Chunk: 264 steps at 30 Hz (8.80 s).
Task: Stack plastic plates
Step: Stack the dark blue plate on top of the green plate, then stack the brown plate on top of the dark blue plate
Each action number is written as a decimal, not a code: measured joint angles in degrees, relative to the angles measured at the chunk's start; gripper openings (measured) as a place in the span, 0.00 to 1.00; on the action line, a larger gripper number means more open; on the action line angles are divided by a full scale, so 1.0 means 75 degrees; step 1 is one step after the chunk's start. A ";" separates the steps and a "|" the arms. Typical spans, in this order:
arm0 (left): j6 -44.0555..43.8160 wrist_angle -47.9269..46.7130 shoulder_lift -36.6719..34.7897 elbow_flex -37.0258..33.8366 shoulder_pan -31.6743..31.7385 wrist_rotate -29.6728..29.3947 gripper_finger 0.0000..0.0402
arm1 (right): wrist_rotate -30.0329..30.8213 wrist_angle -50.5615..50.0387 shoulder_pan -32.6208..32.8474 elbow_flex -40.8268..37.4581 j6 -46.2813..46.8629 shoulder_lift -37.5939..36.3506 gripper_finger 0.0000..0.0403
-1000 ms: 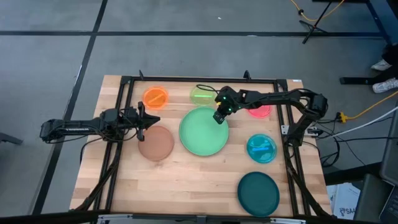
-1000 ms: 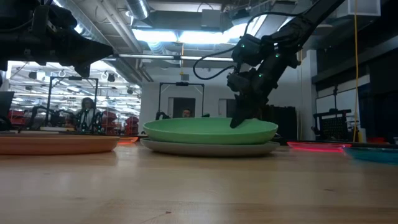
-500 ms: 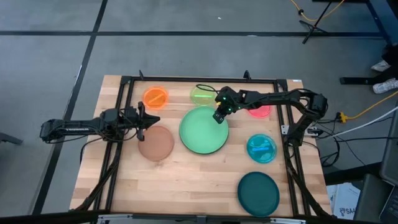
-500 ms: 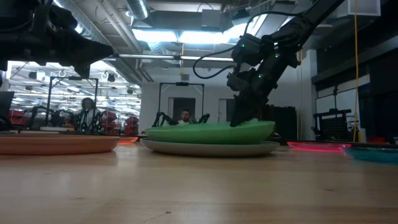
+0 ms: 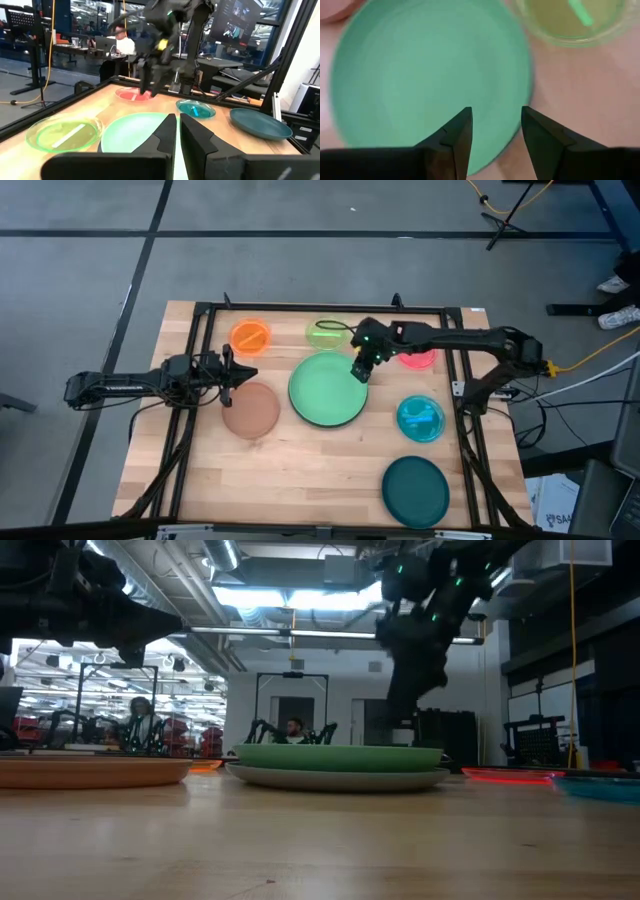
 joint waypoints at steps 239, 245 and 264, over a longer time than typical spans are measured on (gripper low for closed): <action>0.0055 -0.0391 0.0119 0.0336 0.0000 0.0271 0.25 | 0.3633 0.6522 0.4380 -0.2444 0.0792 0.0201 0.29; 0.0083 -0.3022 0.0819 0.1434 0.0000 -0.0527 0.41 | 0.3760 0.7545 0.4663 -0.2447 -0.0017 0.0677 0.29; -0.0180 -0.5007 0.4696 0.3096 0.0019 -0.0644 0.43 | 0.3878 0.7465 0.4532 -0.2447 -0.0055 0.0909 0.29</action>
